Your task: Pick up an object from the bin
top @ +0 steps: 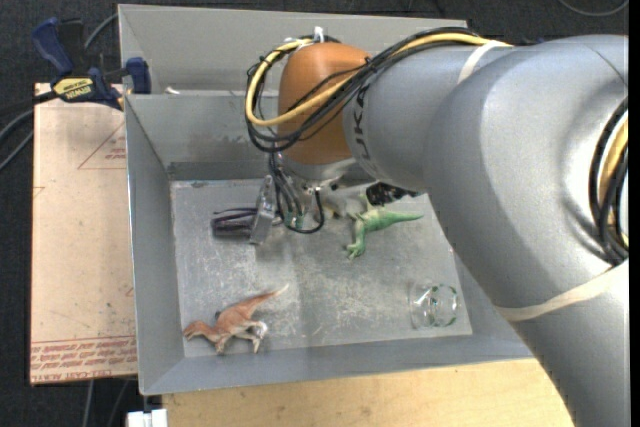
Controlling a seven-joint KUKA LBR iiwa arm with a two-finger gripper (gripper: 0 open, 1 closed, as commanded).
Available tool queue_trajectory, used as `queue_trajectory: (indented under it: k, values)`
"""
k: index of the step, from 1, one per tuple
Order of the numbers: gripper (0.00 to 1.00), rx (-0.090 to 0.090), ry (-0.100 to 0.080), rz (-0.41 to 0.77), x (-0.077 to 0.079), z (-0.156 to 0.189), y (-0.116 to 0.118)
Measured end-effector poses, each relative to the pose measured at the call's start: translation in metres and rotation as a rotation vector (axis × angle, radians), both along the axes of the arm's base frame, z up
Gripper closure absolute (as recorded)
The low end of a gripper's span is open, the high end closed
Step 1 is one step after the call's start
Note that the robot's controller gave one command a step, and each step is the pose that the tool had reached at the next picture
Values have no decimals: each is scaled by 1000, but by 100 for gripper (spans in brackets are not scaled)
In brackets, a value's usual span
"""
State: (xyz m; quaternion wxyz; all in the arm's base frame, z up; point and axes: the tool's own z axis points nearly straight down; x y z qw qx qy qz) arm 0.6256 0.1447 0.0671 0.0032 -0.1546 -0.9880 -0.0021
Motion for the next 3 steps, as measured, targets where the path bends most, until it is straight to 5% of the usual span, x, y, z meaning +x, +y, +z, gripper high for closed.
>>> queue_trajectory:
  k: [3]
  values:
    - [100,-2,10,-1,-3,27,-1]
